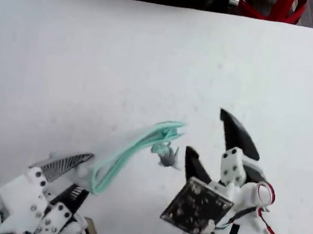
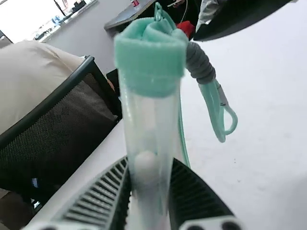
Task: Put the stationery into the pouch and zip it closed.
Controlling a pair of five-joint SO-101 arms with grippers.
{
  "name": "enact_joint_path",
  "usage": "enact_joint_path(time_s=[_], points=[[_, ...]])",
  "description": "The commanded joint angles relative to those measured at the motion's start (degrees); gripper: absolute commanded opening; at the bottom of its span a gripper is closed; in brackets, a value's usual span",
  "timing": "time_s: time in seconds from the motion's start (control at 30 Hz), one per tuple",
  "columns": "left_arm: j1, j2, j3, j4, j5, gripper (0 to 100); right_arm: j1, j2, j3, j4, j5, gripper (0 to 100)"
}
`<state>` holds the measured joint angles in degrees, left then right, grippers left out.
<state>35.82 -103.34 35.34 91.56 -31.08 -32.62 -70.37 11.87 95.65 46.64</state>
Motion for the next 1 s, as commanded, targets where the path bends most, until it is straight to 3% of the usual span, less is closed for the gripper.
enact_joint_path(time_s=[0.0,0.23,0.37,0.53,0.83,0.97], points=[[1.0,-0.2,-5.2,3.0,-0.6,2,-3.0,2.0,-2.4,0.4,0.0,29.3],[1.1,-0.5,-5.6,4.3,-0.5,2,-12.6,7.9,-8.2,2.9,-1.6,29.2],[1.1,-0.5,-5.6,4.3,-0.5,2,-17.3,8.4,-8.3,2.9,-2.0,20.3],[1.1,-0.5,-5.6,4.2,-0.5,2,-17.1,8.5,-8.1,2.7,-0.2,5.7],[1.1,-0.5,-5.0,1.4,-0.5,2,-13.2,7.9,-1.1,1.3,1.8,5.2],[1.1,-0.3,-5.0,0.3,-0.4,2,-13.1,8.3,-1.1,1.5,1.6,9.9]])
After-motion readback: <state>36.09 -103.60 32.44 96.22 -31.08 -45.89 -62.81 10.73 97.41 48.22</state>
